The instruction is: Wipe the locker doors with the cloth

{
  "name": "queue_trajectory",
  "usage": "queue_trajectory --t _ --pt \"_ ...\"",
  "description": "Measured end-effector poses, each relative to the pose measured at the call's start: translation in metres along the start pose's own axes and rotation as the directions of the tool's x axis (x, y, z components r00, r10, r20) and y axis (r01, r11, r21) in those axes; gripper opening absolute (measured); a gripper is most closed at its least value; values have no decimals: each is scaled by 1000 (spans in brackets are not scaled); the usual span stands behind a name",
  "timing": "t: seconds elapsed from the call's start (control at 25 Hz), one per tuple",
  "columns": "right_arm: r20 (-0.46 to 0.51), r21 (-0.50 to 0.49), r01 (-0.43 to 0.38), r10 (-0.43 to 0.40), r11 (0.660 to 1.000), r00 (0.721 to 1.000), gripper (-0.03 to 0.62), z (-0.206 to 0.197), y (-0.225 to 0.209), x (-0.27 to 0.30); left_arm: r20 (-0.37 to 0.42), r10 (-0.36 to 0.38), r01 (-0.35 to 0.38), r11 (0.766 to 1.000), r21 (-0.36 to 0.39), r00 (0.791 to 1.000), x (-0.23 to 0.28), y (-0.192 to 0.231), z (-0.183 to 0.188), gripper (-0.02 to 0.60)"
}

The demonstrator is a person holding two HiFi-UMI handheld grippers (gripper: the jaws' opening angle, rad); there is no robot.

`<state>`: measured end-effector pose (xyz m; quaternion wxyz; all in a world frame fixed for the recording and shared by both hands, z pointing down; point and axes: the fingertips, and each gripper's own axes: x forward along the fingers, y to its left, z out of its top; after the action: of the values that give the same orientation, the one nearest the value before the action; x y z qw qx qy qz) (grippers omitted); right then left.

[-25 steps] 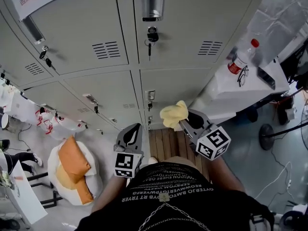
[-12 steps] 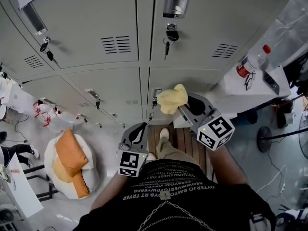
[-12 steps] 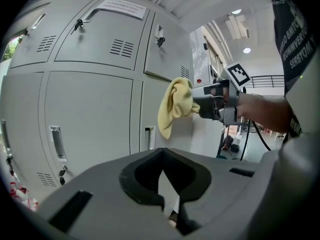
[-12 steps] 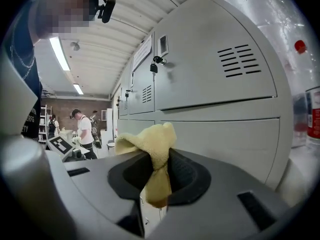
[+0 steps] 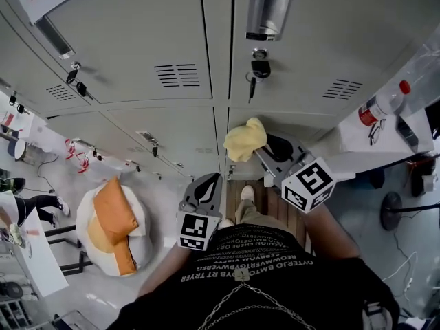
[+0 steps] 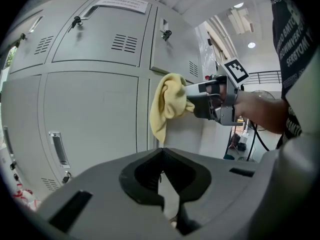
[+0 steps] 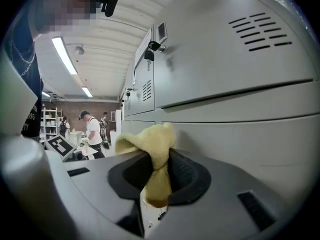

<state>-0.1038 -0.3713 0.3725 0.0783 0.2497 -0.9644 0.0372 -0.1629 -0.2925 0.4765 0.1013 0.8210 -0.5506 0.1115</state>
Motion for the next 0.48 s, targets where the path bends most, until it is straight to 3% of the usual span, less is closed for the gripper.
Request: queue_trajectory --t 0.48 --pt "-16 -5 -91 91 996 996 75 4 -8 35 -18 0 0 1000 -26 1000 41 7 2 6"
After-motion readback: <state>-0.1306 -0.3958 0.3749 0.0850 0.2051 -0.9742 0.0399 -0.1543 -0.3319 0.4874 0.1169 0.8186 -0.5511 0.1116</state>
